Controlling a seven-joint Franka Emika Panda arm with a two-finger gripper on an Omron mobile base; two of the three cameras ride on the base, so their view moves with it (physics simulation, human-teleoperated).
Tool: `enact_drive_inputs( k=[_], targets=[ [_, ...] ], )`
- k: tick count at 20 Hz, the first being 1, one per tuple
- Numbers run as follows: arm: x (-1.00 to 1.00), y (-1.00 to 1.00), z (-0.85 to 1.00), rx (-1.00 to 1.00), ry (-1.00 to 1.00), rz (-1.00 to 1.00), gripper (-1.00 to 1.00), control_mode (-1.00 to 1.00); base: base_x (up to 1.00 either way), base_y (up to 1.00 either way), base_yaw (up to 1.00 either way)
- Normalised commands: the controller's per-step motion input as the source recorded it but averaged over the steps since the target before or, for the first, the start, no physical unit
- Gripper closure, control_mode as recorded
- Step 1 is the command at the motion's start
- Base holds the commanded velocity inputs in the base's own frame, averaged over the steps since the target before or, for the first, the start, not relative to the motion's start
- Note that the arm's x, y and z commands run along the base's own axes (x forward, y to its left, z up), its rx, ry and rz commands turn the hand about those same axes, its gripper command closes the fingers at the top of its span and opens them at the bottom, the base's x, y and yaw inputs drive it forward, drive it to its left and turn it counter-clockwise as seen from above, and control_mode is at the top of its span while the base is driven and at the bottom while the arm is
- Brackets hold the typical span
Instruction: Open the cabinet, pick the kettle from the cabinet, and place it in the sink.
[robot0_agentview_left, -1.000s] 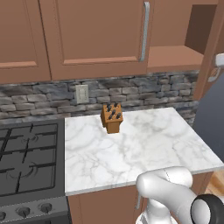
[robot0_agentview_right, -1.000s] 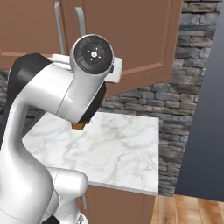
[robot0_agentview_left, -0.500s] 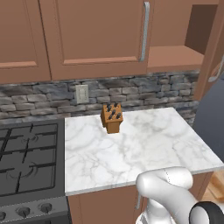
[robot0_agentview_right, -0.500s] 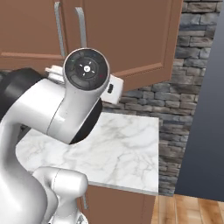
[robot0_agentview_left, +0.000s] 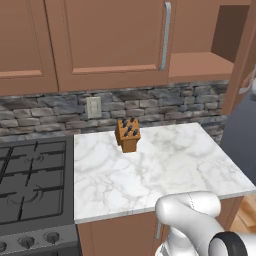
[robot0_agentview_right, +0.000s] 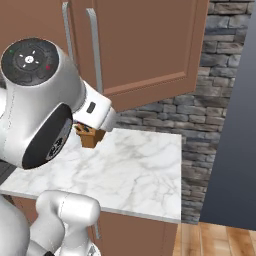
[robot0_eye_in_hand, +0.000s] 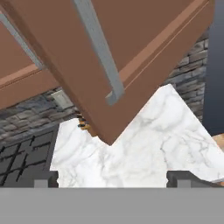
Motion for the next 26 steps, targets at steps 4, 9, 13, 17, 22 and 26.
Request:
enact_drive_inputs(
  k=[4, 9, 13, 17, 22, 26],
  targets=[
    [-0.21, 0.40, 0.00, 0.02, 0.18, -0.15, -1.00, -1.00, 0.00, 0.00, 0.00],
    [-0.07, 0.43, -0.06, 0.01, 0.08, -0.17, -1.00, -1.00, 0.00, 0.00, 0.00],
    [0.11, 0.42, -0.13, 0.05, 0.00, -0.25, -1.00, -1.00, 0.00, 0.00, 0.00],
    [0.26, 0.39, -0.14, 0.13, -0.08, -0.27, -1.00, -1.00, 0.00, 0.00, 0.00],
    [0.33, 0.33, -0.08, 0.15, -0.23, -0.25, -1.00, -1.00, 0.00, 0.00, 0.00],
    [0.37, 0.33, -0.01, 0.18, -0.16, -0.27, -1.00, -1.00, 0.00, 0.00, 0.00]
  ],
)
